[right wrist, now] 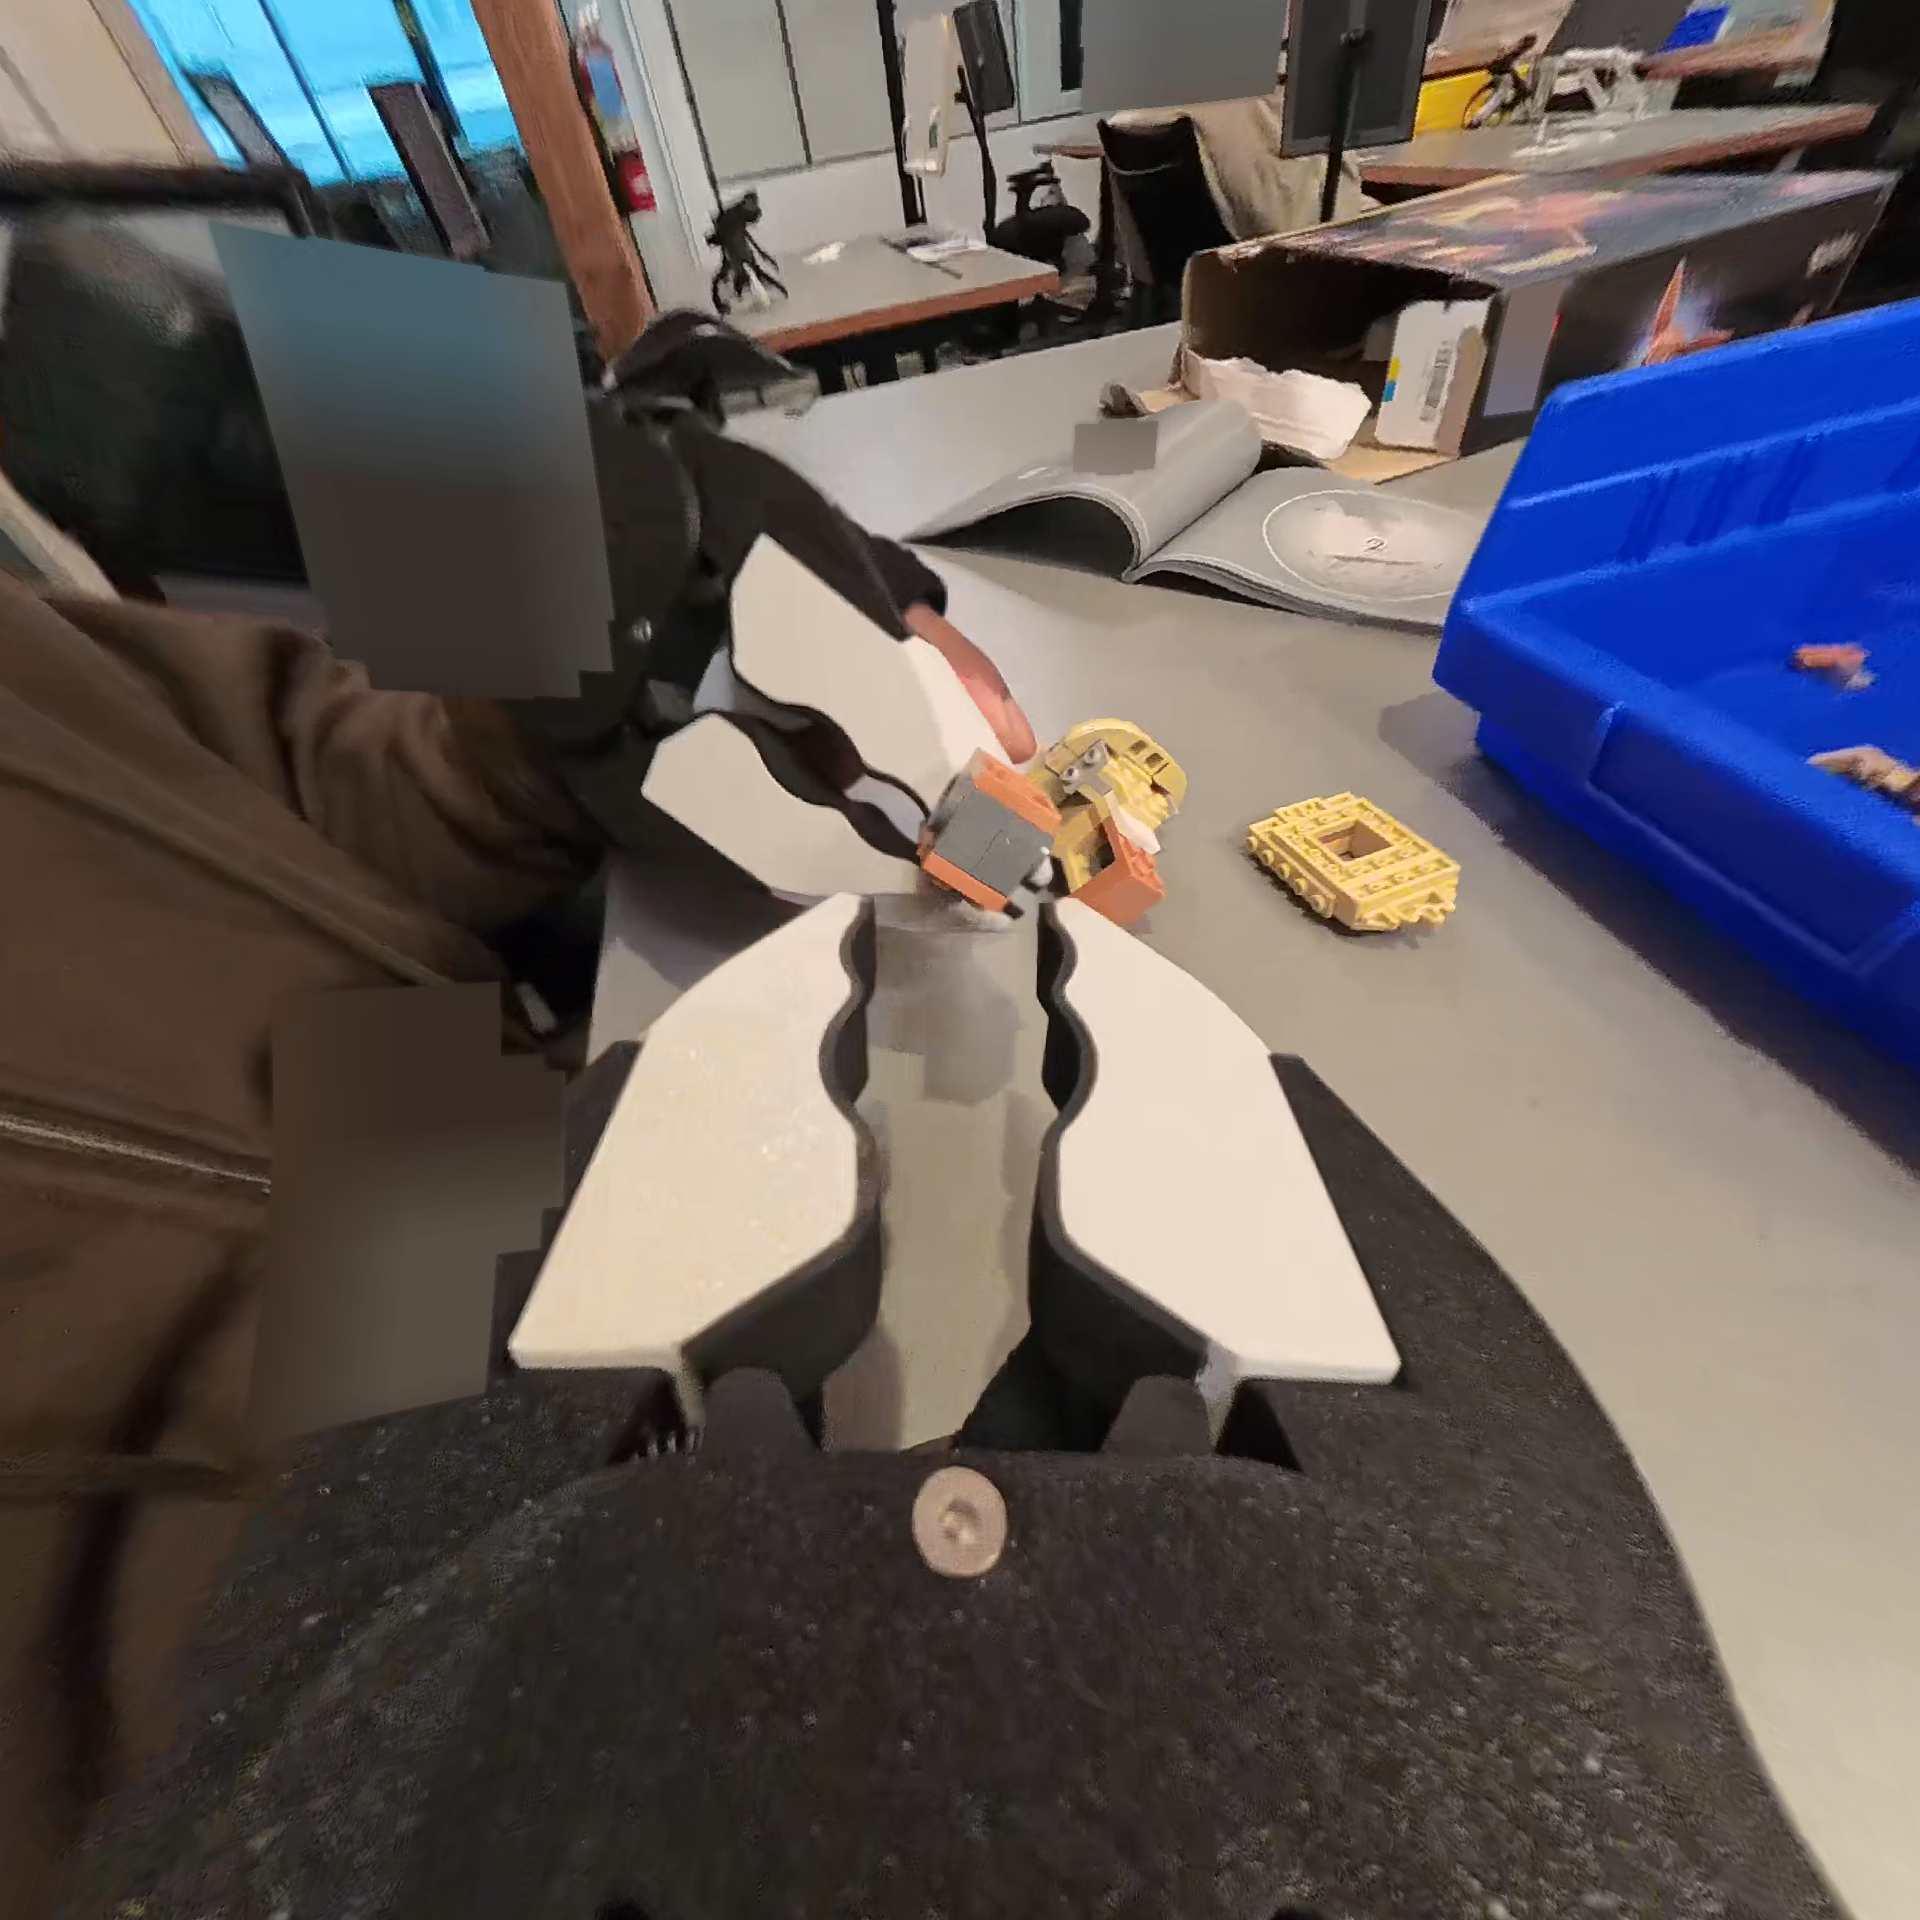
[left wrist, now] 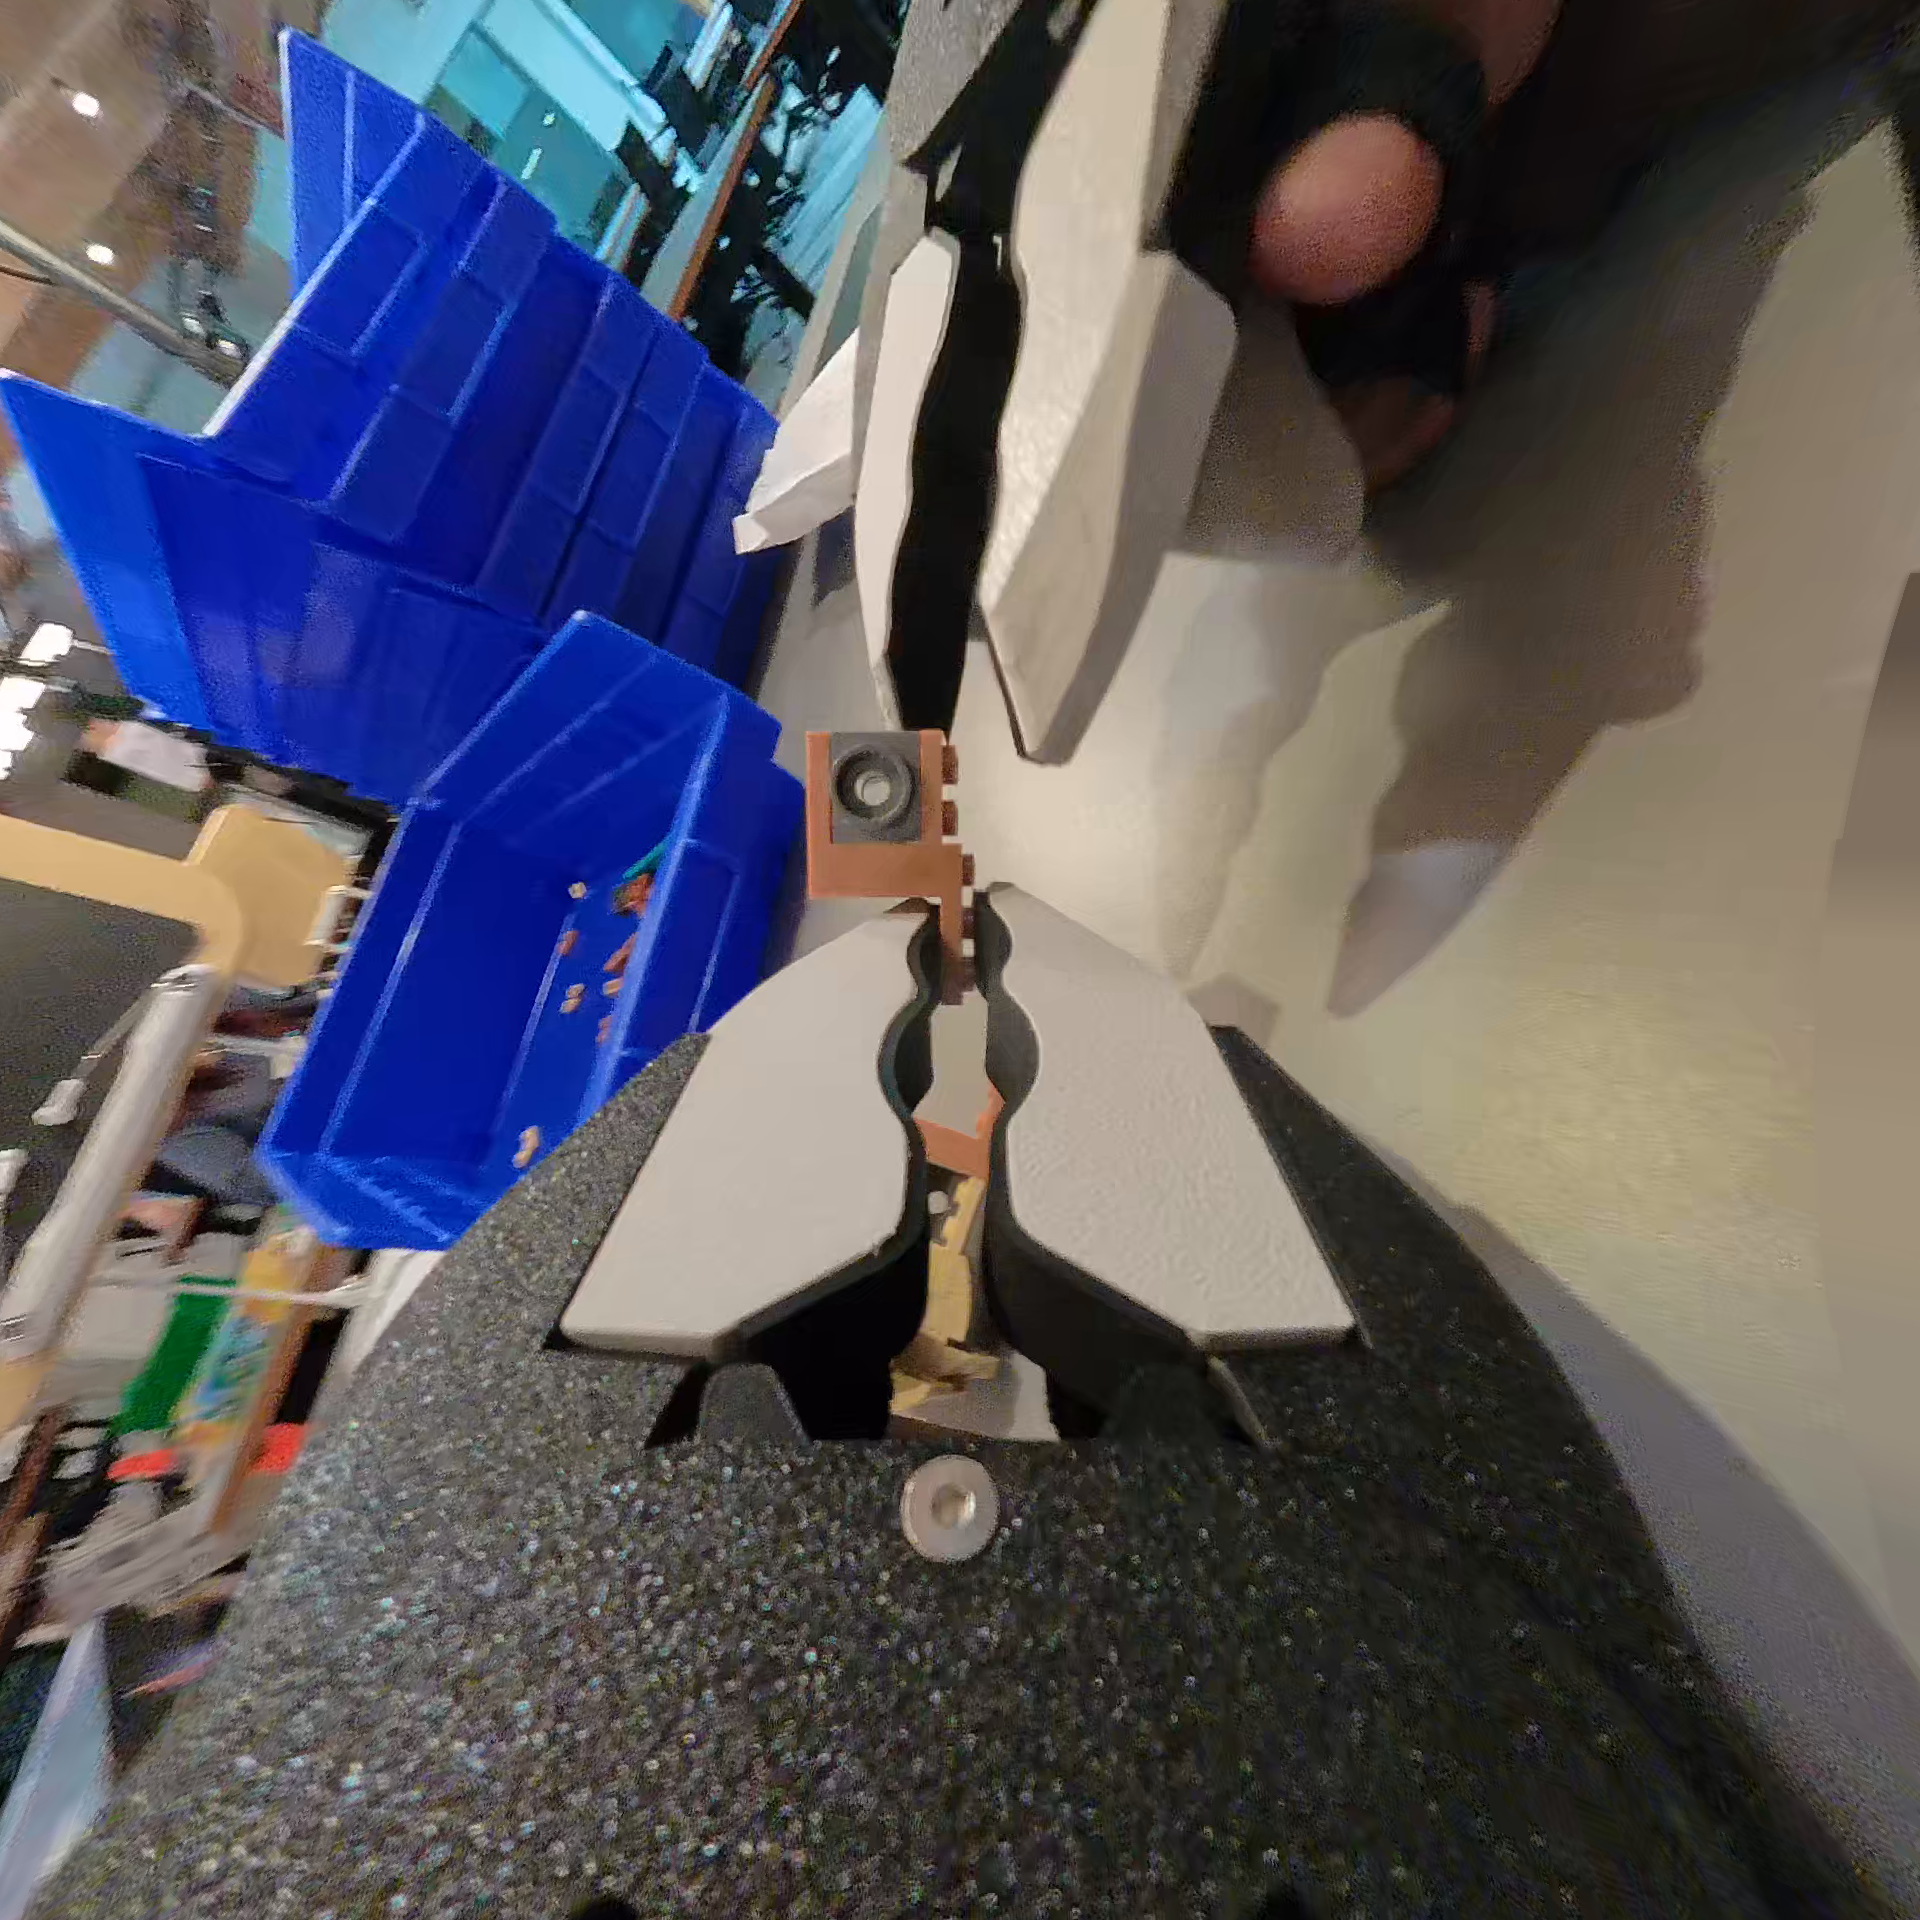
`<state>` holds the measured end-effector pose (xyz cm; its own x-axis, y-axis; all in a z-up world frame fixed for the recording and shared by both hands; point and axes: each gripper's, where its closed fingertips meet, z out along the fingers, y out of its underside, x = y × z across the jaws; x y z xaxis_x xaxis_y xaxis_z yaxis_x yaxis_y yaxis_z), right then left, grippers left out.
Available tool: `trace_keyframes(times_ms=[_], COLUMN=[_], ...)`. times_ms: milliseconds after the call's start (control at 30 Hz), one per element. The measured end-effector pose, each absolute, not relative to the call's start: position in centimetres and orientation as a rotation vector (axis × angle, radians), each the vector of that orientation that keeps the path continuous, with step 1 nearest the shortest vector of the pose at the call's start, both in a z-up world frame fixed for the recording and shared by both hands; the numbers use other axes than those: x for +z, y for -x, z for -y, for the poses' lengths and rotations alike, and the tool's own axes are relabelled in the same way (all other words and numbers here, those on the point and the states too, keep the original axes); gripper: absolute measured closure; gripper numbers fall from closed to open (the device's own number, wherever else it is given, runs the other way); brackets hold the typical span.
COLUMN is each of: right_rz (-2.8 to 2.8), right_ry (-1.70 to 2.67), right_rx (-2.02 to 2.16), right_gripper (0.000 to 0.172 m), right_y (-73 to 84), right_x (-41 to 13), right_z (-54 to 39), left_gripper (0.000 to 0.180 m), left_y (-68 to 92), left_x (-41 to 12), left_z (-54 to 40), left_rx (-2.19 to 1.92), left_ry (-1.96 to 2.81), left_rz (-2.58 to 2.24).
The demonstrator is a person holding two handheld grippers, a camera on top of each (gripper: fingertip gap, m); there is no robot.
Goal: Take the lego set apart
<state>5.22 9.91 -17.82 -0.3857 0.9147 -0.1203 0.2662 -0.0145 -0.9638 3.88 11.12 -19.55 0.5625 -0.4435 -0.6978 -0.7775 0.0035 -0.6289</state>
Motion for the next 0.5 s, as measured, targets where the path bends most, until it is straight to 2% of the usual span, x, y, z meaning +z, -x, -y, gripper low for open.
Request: trace_keyframes(times_ms=[333, 500], right_rz=[1.58, 1.588], right_ry=[1.388, 1.365], right_rx=[1.57, 1.566], right_gripper=[0.142, 0.151], right_y=[-4.86, -4.83], right_x=[-17.49, -17.45], right_z=[-10.3, -10.08], left_gripper=[0.176, 0.177], left_y=[-3.51, -3.86], left_x=[-18.87, -19.04], left_z=[-11.87, -11.76], left_rx=[0.725, 0.775], left_ry=[1.5, 1.458], left_rz=[-1.098, -1.149])
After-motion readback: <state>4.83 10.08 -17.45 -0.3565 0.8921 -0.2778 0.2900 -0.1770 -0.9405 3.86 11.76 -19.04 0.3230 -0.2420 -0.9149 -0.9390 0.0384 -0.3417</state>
